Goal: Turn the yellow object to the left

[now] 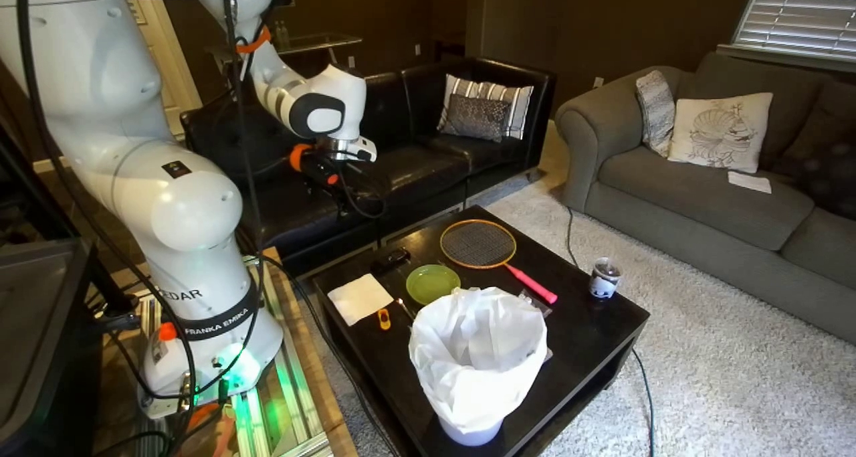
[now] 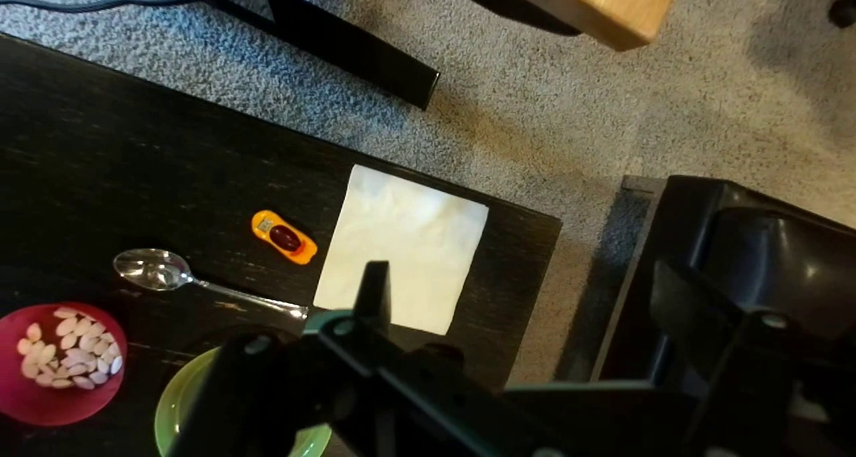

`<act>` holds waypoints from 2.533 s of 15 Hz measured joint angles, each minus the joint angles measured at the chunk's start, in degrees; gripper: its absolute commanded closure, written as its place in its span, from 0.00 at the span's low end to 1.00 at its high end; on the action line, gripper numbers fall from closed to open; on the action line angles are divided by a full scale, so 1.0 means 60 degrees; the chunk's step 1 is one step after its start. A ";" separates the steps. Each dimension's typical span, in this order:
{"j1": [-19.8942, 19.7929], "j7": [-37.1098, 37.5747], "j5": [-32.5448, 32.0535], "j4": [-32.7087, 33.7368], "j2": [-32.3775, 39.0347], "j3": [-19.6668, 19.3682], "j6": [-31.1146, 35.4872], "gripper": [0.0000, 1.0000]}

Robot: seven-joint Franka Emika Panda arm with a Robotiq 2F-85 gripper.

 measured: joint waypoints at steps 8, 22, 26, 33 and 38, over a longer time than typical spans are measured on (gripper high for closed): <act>0.0293 0.3848 -0.3020 -0.0086 0.2170 0.0451 0.3080 0.00; 0.1231 0.4711 -0.3734 0.2941 0.7257 -0.1197 0.4528 0.00; 0.1398 0.4789 -0.3674 0.3496 0.7957 -0.1483 0.4540 0.00; 0.1392 0.4789 -0.3674 0.3489 0.7909 -0.1487 0.4540 0.00; 0.1229 0.5509 -0.2707 0.3542 0.8097 -0.1517 0.4638 0.00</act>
